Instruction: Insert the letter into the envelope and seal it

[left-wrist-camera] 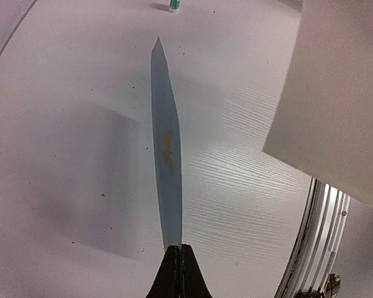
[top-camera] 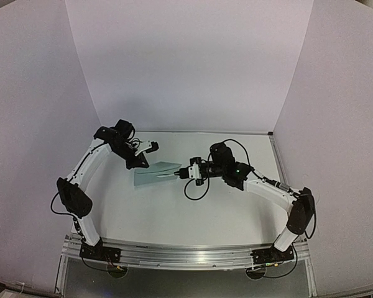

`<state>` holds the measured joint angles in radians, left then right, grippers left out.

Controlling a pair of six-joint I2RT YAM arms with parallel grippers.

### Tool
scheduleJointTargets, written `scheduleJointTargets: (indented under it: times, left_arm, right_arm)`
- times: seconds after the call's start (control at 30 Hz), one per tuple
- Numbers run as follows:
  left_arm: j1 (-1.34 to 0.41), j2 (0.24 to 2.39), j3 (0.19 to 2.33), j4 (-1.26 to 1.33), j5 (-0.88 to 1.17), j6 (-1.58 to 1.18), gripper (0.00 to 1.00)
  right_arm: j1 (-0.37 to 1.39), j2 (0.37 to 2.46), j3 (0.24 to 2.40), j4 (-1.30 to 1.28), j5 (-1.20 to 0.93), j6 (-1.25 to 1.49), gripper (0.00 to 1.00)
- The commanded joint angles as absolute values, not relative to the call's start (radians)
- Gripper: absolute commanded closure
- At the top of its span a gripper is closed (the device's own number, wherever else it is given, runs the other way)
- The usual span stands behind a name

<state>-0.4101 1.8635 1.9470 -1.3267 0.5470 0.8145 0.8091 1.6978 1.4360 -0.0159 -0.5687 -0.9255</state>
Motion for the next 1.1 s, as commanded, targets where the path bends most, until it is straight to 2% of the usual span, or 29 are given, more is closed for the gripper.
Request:
scheduleJointTargets:
  times: [0.0, 0.6, 0.9, 1.07]
  left_arm:
    - [-0.457, 1.776, 1.988, -1.5, 0.575, 0.87, 1.0]
    - [-0.499, 1.752, 2.022, -1.558, 0.649, 0.906, 1.0]
    - [-0.499, 1.75, 2.034, -1.575, 0.661, 0.92, 1.0]
    - [-0.499, 1.73, 2.016, -1.507, 0.679, 0.901, 1.0]
  right_arm:
    - [0.819, 1.69, 1.507, -0.129, -0.531, -1.066, 1.0]
    - [0.825, 1.704, 1.487, -0.118, -0.322, -1.199, 1.0]
    - [0.825, 1.731, 1.505, -0.105, -0.303, -1.206, 1.0]
    - [0.825, 1.75, 1.523, -0.103, -0.382, -1.148, 1.0]
